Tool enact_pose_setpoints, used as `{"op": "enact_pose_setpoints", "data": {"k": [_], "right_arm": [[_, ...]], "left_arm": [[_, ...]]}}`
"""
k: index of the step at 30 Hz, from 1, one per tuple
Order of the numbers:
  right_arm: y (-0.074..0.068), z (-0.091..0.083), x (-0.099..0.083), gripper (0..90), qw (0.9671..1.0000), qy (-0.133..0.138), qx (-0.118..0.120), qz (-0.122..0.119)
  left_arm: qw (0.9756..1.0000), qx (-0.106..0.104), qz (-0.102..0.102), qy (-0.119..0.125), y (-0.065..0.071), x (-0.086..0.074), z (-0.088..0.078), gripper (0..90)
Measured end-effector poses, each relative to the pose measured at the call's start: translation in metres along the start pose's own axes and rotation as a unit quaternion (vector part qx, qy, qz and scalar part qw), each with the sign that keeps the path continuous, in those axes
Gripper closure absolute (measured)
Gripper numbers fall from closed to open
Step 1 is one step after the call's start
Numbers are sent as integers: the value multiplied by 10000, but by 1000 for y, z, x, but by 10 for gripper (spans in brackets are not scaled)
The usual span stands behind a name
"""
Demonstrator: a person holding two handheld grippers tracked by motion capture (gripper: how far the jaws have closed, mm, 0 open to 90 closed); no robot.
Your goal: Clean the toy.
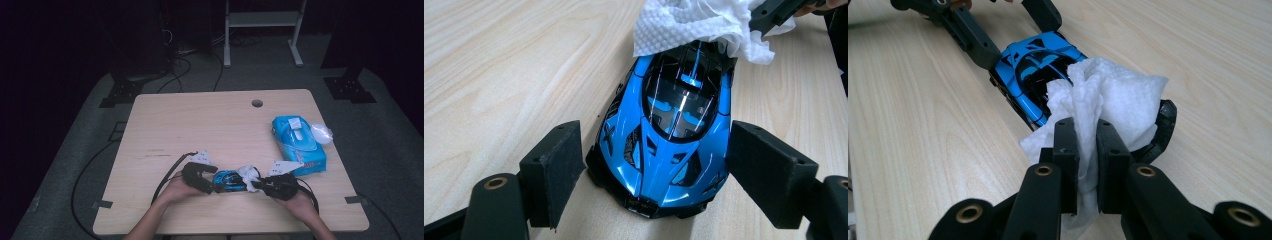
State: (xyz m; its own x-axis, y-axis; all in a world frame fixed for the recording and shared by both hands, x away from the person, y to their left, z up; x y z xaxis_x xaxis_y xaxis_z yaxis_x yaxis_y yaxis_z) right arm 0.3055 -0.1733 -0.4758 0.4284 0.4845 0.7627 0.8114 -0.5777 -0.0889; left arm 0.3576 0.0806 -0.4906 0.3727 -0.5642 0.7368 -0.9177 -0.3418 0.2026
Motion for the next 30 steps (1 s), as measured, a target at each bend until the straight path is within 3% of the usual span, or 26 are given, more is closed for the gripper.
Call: {"op": "enact_pose_setpoints", "data": {"k": [13, 30], "right_arm": [[-8, -3, -6, 818, 9993, 46, -4, -361], [-14, -8, -14, 822, 9991, 161, 128, -361]], "left_arm": [[10000, -26, 27, -44, 3, 0, 1, 220], [9999, -153, 4, -67, 3, 1, 4, 205]]}}
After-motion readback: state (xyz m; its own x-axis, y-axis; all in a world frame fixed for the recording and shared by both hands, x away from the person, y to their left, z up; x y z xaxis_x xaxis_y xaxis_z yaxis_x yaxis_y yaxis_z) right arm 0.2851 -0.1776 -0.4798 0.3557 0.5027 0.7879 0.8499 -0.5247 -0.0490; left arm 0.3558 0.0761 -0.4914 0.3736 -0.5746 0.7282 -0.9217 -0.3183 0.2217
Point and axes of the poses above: each handheld gripper's, and its own axes: z roughly forward along the jaws, x roughly out of its top, y roughly to its right, the point moved 3 cm from there along z, roughly forward along the jaws, and after that the axes turned 2 degrees about -y, right-handed, at the moved point
